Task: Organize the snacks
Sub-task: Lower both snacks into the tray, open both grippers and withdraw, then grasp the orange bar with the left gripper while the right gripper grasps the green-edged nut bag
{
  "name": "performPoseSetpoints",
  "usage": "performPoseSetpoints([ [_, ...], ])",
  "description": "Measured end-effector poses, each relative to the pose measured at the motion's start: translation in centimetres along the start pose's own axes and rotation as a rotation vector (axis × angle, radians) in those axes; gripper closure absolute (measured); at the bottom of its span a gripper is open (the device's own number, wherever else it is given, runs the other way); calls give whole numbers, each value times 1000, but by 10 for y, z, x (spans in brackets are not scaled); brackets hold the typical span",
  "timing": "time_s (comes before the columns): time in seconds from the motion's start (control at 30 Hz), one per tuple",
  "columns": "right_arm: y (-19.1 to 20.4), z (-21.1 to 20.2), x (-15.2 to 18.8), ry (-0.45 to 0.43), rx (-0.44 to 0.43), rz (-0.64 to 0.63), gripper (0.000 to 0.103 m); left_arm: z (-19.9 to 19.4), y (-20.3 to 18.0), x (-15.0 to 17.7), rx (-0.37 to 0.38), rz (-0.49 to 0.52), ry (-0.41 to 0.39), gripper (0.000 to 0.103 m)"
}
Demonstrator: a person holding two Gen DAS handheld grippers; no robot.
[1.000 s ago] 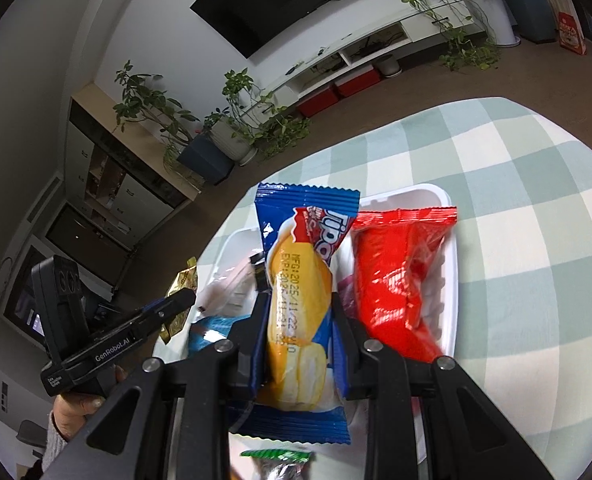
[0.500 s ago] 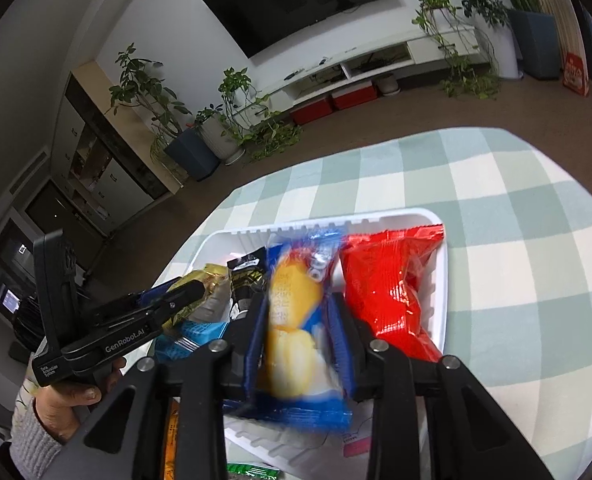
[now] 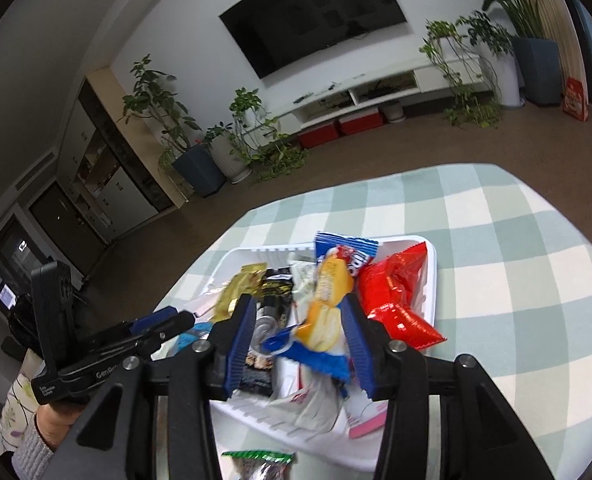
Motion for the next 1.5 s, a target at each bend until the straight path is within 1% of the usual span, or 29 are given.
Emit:
performPoseSetpoints([
  [0.13, 16, -17, 13, 2, -18, -30, 54, -26, -1, 28, 10, -18, 5, 56],
  [0.23, 27, -32, 33, 4, -18, -52, 53, -42, -1, 48, 16, -41, 14, 56],
  [0.27, 29, -35, 39, 7, -18, -53, 51, -47, -1, 58, 23, -53, 20, 56],
  [0.37, 37, -44, 62, 29, -23, -68, 51, -60, -2, 80, 26, -70, 35, 54],
  [0.57, 44, -55, 100, 66, -23, -63, 51, -80, -7, 120, 37, -113, 53, 54],
  [0.73, 46, -59, 127, 94, -15, -64, 50, -93, -15, 146, 44, -126, 69, 54],
  [0.9, 52, -61, 139, 100, -9, -80, 50, -98, -22, 160, 44, -136, 79, 52],
  [1.07, 60, -57, 148, 109, 5, -119, 47, -101, -26, 164, 38, -144, 77, 50],
  [1.5, 55, -37, 152, 135, 45, -151, 47, -90, -24, 150, 24, -151, 79, 50],
])
Point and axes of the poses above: each gripper's, at about its wrist camera, not at the fingertips, and z roughly the way its jaws point, y to its left, x to its underside, the point moved 5 cm from there along z, roughly the way its jaws point
